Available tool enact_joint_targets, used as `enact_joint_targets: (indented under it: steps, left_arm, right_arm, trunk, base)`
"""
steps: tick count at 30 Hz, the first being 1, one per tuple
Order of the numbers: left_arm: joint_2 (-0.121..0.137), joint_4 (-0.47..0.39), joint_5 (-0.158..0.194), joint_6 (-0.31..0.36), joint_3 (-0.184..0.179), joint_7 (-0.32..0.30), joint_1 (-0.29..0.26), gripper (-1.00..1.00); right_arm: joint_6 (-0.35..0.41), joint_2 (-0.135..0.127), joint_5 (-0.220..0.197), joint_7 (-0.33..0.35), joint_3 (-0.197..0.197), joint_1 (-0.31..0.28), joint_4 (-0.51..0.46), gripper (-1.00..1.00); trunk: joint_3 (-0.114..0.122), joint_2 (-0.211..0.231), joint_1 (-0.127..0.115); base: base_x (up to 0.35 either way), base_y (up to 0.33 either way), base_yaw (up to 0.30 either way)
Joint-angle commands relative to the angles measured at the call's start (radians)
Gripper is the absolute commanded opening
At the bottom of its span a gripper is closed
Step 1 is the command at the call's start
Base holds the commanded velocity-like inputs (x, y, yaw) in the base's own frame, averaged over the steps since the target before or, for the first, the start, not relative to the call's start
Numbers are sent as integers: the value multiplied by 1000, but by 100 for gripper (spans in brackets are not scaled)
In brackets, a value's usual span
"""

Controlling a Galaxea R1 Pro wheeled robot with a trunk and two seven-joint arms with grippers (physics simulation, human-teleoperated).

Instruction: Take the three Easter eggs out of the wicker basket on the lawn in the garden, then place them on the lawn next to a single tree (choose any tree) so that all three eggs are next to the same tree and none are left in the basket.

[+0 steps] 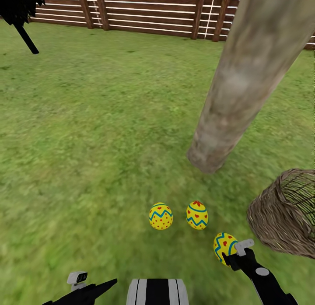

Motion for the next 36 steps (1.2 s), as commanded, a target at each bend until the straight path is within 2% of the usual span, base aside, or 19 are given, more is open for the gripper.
enact_joint_targets:
  steps: [1,29,32,36]
  left_arm:
    - [1,0,8,10,-4,-1,-1,100]
    - [1,0,8,10,-4,8,-1,100]
    - [1,0,8,10,-4,8,-1,100]
    - [1,0,8,10,-4,9,-1,100]
  right_arm:
    - [4,1,10,9,-5,0,5,100]
    - [1,1,4,24,-6,0,-16,100]
    - [1,2,4,30,-10,0,-57,100]
    - [3,9,4,83,-17,0,-118,100]
  trunk:
    - [3,0,0]
    - [112,7,-13]
    - [123,7,-14]
    - [139,8,-16]
  base:
    - [0,0,0]
    - [0,0,0]
    - [0,0,0]
    - [0,0,0]
